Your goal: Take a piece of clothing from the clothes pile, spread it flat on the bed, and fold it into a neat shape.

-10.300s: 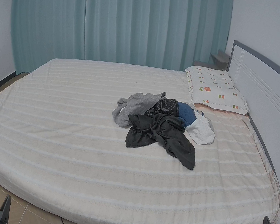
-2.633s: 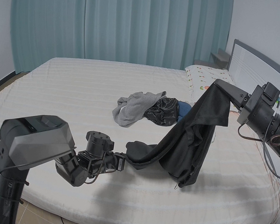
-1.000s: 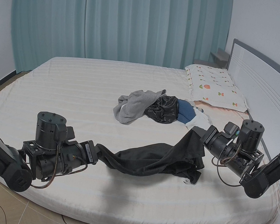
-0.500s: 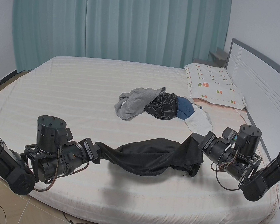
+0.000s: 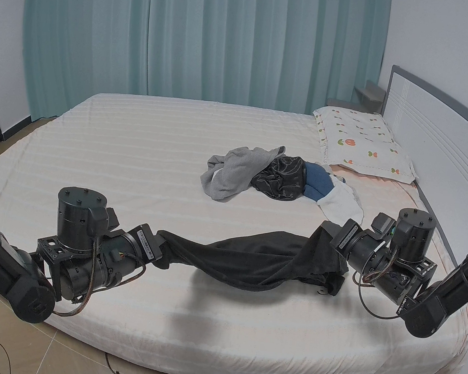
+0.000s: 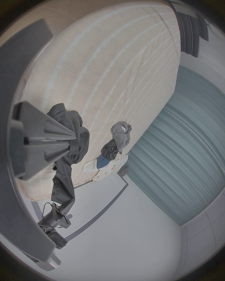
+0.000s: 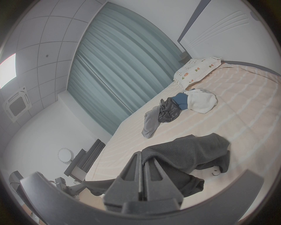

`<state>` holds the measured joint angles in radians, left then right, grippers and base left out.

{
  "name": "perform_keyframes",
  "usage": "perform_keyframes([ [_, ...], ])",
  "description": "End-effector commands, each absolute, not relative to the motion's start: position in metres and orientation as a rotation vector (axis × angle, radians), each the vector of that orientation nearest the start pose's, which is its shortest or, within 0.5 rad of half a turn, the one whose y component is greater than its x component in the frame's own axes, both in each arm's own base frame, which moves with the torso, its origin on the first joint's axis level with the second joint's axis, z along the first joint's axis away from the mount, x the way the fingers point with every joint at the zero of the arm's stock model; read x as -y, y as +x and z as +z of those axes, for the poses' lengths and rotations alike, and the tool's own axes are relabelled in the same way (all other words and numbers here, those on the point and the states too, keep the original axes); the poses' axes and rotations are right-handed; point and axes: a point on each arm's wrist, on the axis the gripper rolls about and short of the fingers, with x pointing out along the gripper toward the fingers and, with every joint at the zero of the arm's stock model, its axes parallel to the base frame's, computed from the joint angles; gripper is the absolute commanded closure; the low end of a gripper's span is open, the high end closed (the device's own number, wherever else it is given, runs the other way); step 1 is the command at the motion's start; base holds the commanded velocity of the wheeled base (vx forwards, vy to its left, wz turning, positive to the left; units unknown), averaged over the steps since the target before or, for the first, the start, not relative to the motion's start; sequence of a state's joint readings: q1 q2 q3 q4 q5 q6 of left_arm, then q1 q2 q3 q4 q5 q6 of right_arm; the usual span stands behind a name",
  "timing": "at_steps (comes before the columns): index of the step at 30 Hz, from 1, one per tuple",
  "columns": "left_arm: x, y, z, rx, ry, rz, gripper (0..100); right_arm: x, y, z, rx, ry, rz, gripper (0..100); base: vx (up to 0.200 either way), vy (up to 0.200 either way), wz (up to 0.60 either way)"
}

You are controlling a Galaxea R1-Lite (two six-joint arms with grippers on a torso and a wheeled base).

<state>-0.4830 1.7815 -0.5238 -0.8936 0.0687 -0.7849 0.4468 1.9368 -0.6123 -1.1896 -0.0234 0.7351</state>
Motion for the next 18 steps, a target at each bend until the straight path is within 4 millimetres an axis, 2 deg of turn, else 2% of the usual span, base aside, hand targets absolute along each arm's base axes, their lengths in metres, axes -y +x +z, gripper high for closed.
perform_keyframes([
  [1, 0.1277, 0.2497, 0.1186, -0.476, -0.656, -0.251, 100, -0.1393, 0.293, 0.1198, -0.26, 0.687, 0.348, 100, 0.0, 0.2, 0.0],
  [18, 0.1232, 0.2477, 0.1216, -0.455, -0.626, -0.245, 100, -0.1439, 0.2967, 0.124, -0.181, 0.597, 0.252, 100, 0.0, 0.2, 0.0],
])
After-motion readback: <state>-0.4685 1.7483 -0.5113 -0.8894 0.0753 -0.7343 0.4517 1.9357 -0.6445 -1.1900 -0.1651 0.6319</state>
